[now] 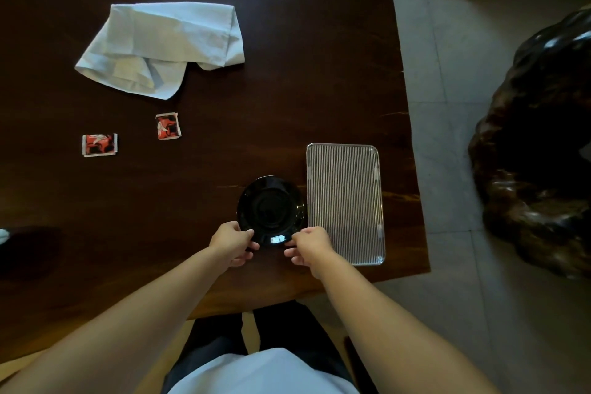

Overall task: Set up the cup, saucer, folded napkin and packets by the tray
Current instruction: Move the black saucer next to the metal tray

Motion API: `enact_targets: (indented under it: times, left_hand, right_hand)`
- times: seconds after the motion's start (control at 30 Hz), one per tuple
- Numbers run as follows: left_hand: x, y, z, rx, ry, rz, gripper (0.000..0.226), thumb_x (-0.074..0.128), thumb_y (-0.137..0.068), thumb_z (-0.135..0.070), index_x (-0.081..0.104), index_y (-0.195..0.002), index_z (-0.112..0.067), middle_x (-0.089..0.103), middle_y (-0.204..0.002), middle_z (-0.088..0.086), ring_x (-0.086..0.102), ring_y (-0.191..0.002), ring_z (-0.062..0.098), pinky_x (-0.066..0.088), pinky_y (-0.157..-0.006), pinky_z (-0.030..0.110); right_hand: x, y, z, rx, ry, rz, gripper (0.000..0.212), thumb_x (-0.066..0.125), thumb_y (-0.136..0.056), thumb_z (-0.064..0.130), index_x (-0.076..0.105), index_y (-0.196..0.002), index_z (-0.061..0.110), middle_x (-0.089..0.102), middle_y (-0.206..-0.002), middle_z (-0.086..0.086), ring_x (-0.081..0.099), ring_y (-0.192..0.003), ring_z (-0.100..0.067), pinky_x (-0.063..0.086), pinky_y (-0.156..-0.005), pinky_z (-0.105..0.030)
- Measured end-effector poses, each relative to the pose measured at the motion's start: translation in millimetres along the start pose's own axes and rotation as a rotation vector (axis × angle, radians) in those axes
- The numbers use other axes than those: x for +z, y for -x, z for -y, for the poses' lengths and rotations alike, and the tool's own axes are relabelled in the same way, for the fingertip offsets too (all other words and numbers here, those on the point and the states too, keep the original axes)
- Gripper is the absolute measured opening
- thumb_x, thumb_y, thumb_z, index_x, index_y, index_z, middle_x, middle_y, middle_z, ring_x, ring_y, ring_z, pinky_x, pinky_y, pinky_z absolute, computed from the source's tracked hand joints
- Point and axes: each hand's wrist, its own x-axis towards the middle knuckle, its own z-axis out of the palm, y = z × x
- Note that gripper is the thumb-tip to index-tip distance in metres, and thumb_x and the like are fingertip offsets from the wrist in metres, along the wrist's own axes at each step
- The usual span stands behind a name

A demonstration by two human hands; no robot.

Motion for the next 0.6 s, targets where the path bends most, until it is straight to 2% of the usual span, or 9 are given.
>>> enact_targets:
  times: [0.17,0.27,0.33,0.43,0.5,0.6]
  left_hand:
    - [-0.9,7.5,0.2,0.048,-0.094,-0.024,0.017,0.056,-0.101,-0.027,0.055,-0.091,-0.013,0.078,-0.084,0.005,0.071,-0.061,0.022,0.048,-0.045,0.026]
    - [-5.4,13.5,-0.1,0.081,-0.2,-0.028,0.013,0.054,-0.102,-0.028,0.054,-0.103,-0.015,0.077,-0.091,0.002,0.074,-0.067,0.021,0.052,-0.047,0.027]
    - [-12.6,18.2,-0.4,0.093,-0.242,-0.003,0.01,0.054,-0.102,-0.027,0.052,-0.111,-0.021,0.075,-0.092,0.0,0.074,-0.07,0.019,0.054,-0.051,0.028]
    - [-27.5,26.6,-3.7,0.102,-0.318,0.049,0.02,0.053,-0.102,-0.027,0.057,-0.119,-0.018,0.072,-0.097,0.0,0.071,-0.073,0.017,0.055,-0.054,0.027]
    - [-39.7,35.0,-6.3,0.128,-0.386,0.047,0.02,0.053,-0.101,-0.029,0.058,-0.118,-0.019,0.07,-0.098,0.001,0.07,-0.075,0.016,0.054,-0.055,0.026]
    - [-63.0,48.1,-9.6,0.208,-0.463,-0.022,0.017,0.052,-0.101,-0.031,0.058,-0.112,-0.021,0.07,-0.094,0.0,0.071,-0.079,0.016,0.055,-0.055,0.025]
  right_hand:
    - [-1.5,2.0,-0.7,0.013,-0.003,0.031,0.043,0.051,-0.101,0.007,0.041,-0.143,0.008,0.066,-0.12,-0.017,0.074,-0.078,-0.021,0.057,-0.051,-0.026]
    - [-3.0,7.1,2.1,0.028,0.015,0.044,0.046,0.053,-0.1,0.005,0.039,-0.145,0.008,0.061,-0.126,-0.018,0.074,-0.083,-0.023,0.063,-0.064,-0.033]
    - [-4.6,11.4,4.5,0.022,0.059,0.038,0.044,0.054,-0.1,0.006,0.041,-0.142,0.007,0.061,-0.125,-0.018,0.074,-0.084,-0.024,0.064,-0.067,-0.034]
    - [-8.4,18.5,11.2,-0.002,0.167,-0.045,0.036,0.057,-0.099,0.009,0.047,-0.134,0.004,0.061,-0.119,-0.018,0.073,-0.085,-0.027,0.061,-0.058,-0.03]
    - [-9.0,25.6,19.7,-0.035,0.215,-0.105,0.031,0.058,-0.098,0.01,0.05,-0.127,0.003,0.064,-0.11,-0.018,0.072,-0.087,-0.028,0.055,-0.052,-0.027]
    - [1.6,38.9,41.3,-0.126,0.325,-0.078,0.027,0.056,-0.097,0.011,0.056,-0.121,0.001,0.069,-0.102,-0.014,0.066,-0.074,-0.023,0.047,-0.046,-0.026]
